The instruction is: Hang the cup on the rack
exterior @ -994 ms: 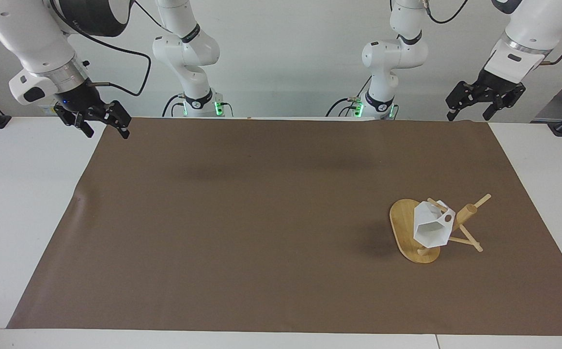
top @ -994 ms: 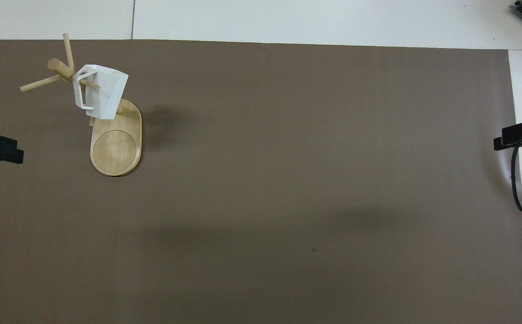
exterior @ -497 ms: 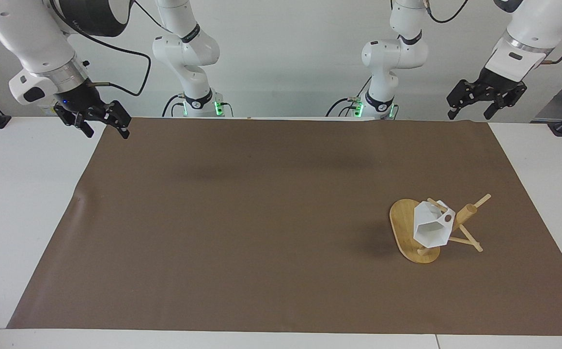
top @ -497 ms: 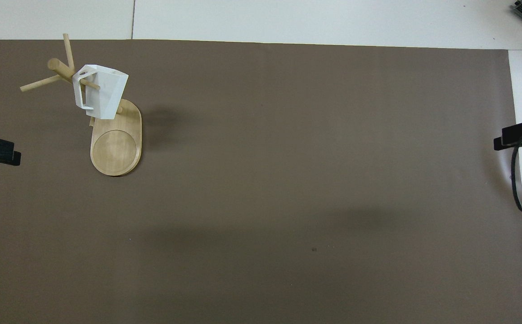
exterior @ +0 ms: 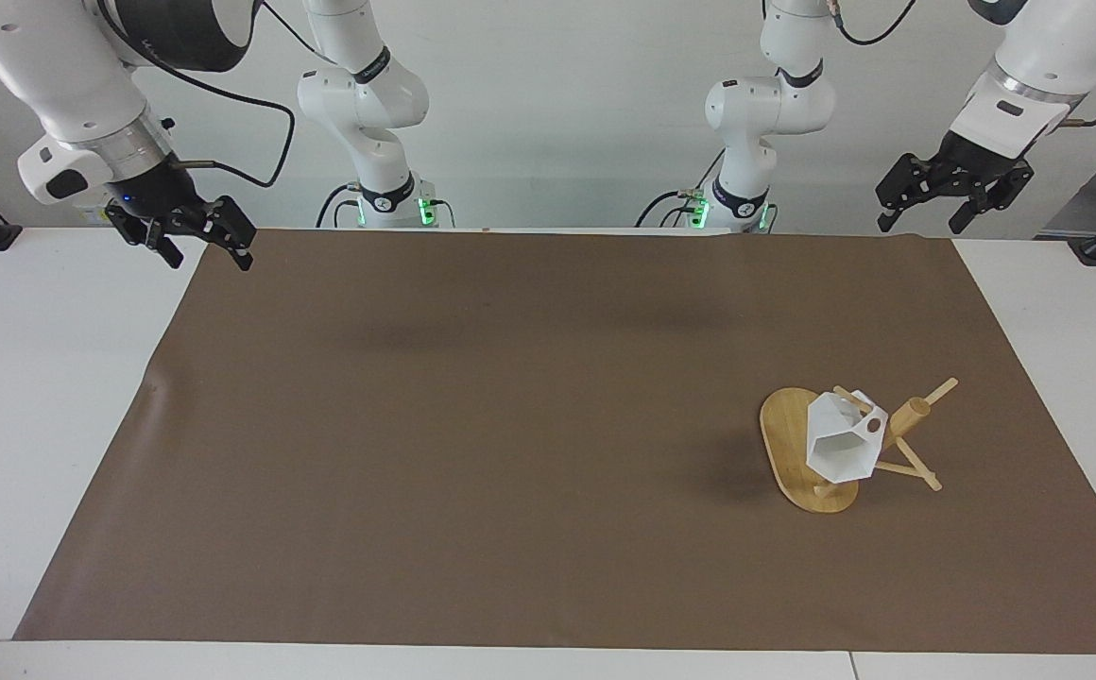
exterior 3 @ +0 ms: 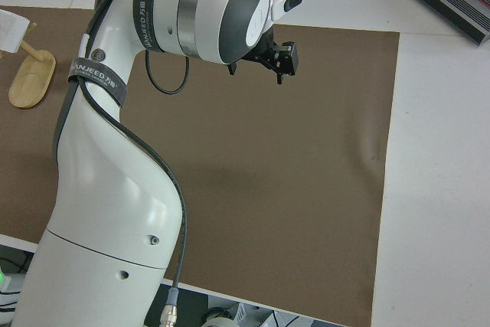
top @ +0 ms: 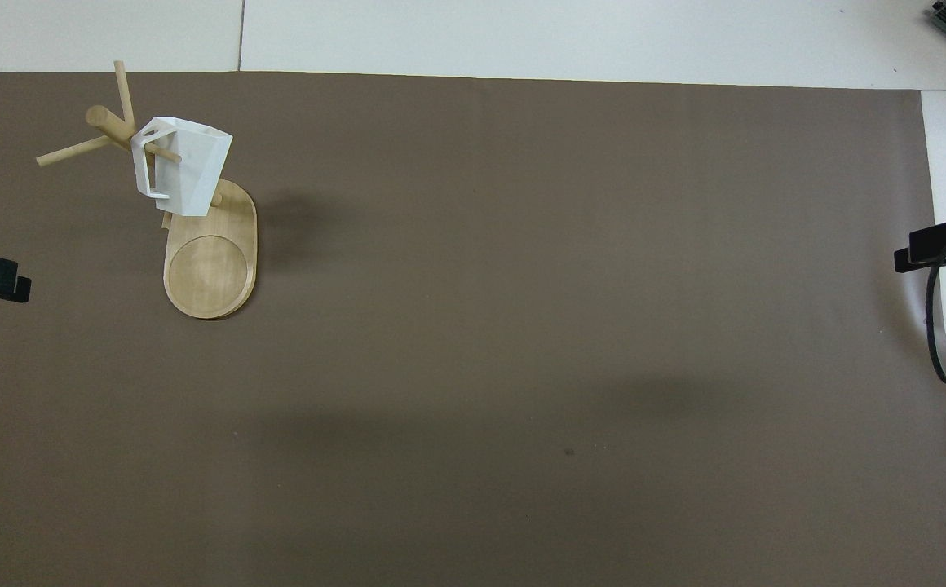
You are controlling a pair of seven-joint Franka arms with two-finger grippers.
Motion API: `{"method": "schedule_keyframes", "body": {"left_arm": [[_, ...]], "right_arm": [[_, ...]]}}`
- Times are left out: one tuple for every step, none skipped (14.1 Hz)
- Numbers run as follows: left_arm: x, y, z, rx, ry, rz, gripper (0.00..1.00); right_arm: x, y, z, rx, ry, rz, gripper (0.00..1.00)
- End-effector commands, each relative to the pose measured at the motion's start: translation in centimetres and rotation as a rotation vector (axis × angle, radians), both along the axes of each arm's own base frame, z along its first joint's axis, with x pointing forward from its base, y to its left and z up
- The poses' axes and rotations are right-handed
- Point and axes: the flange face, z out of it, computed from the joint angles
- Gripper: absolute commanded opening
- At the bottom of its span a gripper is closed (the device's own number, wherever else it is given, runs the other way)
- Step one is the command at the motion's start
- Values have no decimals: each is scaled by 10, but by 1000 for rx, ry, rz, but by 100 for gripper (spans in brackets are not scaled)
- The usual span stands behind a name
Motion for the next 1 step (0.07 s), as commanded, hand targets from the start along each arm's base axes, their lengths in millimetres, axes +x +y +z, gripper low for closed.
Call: {"method": "schedule_keyframes", "body": {"left_arm": [[-2,0,3,23,7,-16,100]], "right_arm": [[-1,-3,-1,-19,-8,6,100]]}}
